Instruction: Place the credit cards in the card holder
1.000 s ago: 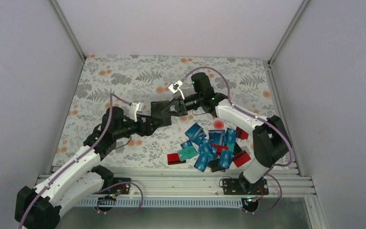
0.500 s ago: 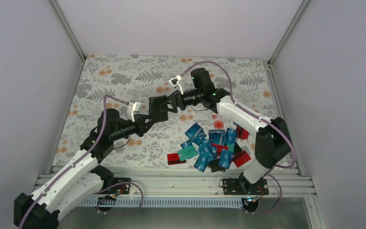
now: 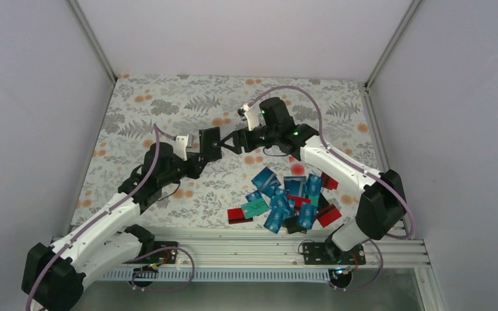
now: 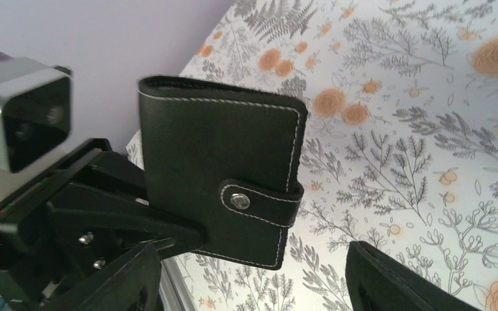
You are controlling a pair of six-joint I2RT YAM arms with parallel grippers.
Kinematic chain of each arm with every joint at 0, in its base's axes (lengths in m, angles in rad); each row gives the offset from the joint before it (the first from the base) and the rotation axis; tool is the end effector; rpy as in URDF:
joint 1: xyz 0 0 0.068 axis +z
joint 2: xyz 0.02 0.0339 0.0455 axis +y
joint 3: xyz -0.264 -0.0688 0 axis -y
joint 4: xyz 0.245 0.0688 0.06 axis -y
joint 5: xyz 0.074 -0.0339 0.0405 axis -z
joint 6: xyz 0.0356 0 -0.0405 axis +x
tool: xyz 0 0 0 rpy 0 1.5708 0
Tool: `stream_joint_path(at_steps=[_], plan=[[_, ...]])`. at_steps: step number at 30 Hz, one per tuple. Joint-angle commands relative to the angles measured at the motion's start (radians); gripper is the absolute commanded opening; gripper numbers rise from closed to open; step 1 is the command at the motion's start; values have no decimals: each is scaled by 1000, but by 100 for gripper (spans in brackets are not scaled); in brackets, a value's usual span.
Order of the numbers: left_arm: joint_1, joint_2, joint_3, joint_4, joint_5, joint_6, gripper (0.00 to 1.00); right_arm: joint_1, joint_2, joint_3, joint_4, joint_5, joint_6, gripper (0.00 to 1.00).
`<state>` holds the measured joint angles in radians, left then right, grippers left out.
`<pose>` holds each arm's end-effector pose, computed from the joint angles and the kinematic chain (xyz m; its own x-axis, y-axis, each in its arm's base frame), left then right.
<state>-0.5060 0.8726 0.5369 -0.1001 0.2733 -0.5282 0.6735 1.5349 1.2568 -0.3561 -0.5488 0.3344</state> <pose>0.1699 -0.1051 0.2460 -0.6620 -0.1880 -0.7256 0.4019 0.7281 -0.5553 0.2594 0.2307 0.3059 -0.7199 -0.2163 -0.6595 -0.6609 0.5036 0.5564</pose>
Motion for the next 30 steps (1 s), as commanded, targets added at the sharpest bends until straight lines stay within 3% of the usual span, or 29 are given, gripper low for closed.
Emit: stream_joint_path(at_steps=[1,10,23,30], plan=[[-17,7,53,31,-35,37,2,28,42,1,16,56,76,71],[-60,26,72,16,-86,48,2,63,116,63,16,70,97,60],[-117,78,105,6,-139,75,2,69,120,100,-1,148,85,61],[-136,77,124,-7,-143,77,2,69,164,109,-47,295,89,60]])
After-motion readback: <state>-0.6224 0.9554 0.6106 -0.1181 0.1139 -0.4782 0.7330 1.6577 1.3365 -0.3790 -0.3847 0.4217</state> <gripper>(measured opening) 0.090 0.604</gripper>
